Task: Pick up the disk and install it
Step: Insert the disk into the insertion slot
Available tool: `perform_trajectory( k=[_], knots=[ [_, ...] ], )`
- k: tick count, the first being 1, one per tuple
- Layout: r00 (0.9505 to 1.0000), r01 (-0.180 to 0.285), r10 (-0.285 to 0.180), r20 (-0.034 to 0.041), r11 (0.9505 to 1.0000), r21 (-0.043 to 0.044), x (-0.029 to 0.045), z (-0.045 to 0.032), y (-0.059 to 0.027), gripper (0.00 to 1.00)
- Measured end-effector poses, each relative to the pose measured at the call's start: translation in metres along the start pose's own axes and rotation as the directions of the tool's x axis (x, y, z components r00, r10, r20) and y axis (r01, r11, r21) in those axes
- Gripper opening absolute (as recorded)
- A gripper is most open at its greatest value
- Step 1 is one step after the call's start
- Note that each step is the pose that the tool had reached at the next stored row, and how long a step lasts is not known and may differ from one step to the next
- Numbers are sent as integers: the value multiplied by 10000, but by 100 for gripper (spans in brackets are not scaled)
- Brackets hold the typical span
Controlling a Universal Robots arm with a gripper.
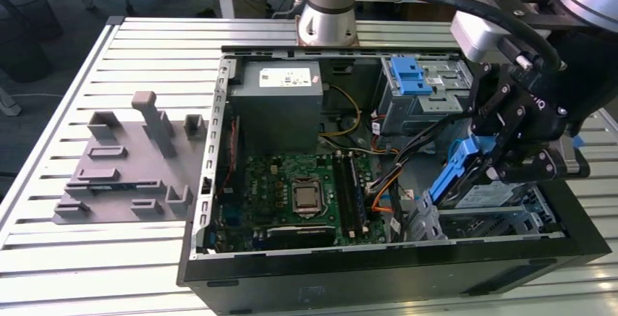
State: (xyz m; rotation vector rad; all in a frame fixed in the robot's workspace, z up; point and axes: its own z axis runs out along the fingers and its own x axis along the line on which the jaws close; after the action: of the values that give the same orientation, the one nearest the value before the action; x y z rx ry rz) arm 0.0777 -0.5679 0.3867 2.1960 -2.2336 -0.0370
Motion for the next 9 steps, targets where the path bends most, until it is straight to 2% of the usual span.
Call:
perform_trajectory(
  k=[4,5,9],
  knots=[
    [10000,0,0,-1,10000,0,0,29,-1,38],
    [10000,1,-1,-4,10000,0,0,30,-1,44],
    [10000,0,0,0,10000,0,0,40,-1,44]
  ],
)
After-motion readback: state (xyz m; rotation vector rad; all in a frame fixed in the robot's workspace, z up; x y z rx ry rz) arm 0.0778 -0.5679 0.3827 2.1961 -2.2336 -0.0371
